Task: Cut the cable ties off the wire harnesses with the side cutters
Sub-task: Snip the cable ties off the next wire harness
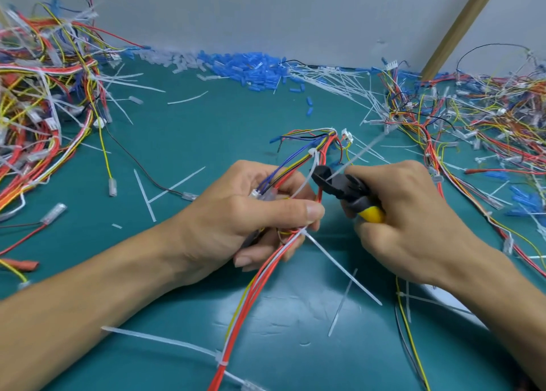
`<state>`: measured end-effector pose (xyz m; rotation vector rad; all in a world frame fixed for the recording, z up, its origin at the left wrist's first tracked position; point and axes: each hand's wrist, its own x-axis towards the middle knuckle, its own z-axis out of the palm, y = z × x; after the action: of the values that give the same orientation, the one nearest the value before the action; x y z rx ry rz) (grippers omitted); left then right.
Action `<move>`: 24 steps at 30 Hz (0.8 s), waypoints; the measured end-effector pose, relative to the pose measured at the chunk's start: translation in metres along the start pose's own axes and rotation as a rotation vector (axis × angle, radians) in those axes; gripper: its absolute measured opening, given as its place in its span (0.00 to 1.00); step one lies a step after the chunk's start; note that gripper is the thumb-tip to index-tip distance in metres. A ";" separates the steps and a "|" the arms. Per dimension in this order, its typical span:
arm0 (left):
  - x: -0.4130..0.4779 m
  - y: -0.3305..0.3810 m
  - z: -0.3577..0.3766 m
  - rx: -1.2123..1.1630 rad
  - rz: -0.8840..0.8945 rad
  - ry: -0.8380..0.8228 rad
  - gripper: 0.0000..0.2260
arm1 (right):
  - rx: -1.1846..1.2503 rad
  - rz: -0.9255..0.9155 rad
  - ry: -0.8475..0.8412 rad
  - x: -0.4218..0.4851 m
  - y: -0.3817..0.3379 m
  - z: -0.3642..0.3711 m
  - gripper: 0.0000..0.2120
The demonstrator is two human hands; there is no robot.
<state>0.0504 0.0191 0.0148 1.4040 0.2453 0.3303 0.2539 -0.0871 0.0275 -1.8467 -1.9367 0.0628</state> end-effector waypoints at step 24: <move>0.000 -0.002 0.000 0.000 -0.001 0.003 0.08 | -0.021 0.069 0.025 0.001 0.000 0.004 0.05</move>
<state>0.0507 0.0186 0.0133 1.4039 0.2486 0.3312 0.2525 -0.0853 0.0236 -1.9191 -1.8632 0.0410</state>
